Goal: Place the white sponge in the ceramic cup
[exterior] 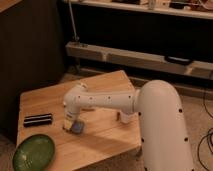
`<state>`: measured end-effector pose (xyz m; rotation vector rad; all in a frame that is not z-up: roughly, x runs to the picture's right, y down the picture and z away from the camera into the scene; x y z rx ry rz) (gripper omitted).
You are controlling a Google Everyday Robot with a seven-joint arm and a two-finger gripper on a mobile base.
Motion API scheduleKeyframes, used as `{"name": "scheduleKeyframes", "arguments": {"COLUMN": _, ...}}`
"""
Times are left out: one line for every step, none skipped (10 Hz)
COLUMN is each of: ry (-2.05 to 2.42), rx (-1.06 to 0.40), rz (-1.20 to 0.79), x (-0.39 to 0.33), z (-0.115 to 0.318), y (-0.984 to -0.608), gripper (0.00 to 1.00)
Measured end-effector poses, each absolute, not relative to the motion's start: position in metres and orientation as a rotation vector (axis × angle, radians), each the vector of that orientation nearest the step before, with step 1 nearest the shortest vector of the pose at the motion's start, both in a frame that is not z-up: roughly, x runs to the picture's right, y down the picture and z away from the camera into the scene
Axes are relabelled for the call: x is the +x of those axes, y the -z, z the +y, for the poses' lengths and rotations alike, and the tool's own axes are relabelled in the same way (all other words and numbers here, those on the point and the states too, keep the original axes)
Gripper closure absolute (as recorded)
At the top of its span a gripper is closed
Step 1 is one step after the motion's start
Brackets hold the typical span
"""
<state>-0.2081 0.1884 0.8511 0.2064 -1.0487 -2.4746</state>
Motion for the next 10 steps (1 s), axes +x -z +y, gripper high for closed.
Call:
{"name": "scheduleKeyframes", "arguments": {"ry": 2.475, "rx": 0.206, "rz": -1.050, "x": -0.2073, "z": 0.1878, "y": -0.8500, "gripper": 0.98}}
{"name": "scheduleKeyframes", "arguments": {"ry": 2.478, "rx": 0.204, "rz": -1.052, "x": -0.2078, "z": 0.1881, "y": -0.8495, "gripper": 1.00}}
{"name": "scheduleKeyframes", "arguments": {"ry": 2.477, "rx": 0.203, "rz": -1.051, "x": -0.2069, "z": 0.1879, "y": -0.8496, "gripper": 1.00}}
{"name": "scheduleKeyframes", "arguments": {"ry": 2.476, "rx": 0.202, "rz": -1.055, "x": -0.2073, "z": 0.1884, "y": -0.8489, "gripper": 1.00}}
{"name": "scheduleKeyframes", "arguments": {"ry": 2.476, "rx": 0.202, "rz": -1.061, "x": -0.2089, "z": 0.1895, "y": -0.8476, "gripper": 1.00}}
{"name": "scheduleKeyframes", "arguments": {"ry": 2.477, "rx": 0.202, "rz": -1.059, "x": -0.2085, "z": 0.1891, "y": -0.8480, "gripper": 1.00}}
{"name": "scheduleKeyframes", "arguments": {"ry": 2.478, "rx": 0.202, "rz": -1.056, "x": -0.2082, "z": 0.1886, "y": -0.8482, "gripper": 1.00}}
{"name": "scheduleKeyframes", "arguments": {"ry": 2.479, "rx": 0.202, "rz": -1.054, "x": -0.2078, "z": 0.1879, "y": -0.8484, "gripper": 1.00}}
{"name": "scheduleKeyframes", "arguments": {"ry": 2.479, "rx": 0.203, "rz": -1.053, "x": -0.2077, "z": 0.1878, "y": -0.8485, "gripper": 1.00}}
{"name": "scheduleKeyframes", "arguments": {"ry": 2.480, "rx": 0.203, "rz": -1.053, "x": -0.2077, "z": 0.1878, "y": -0.8485, "gripper": 1.00}}
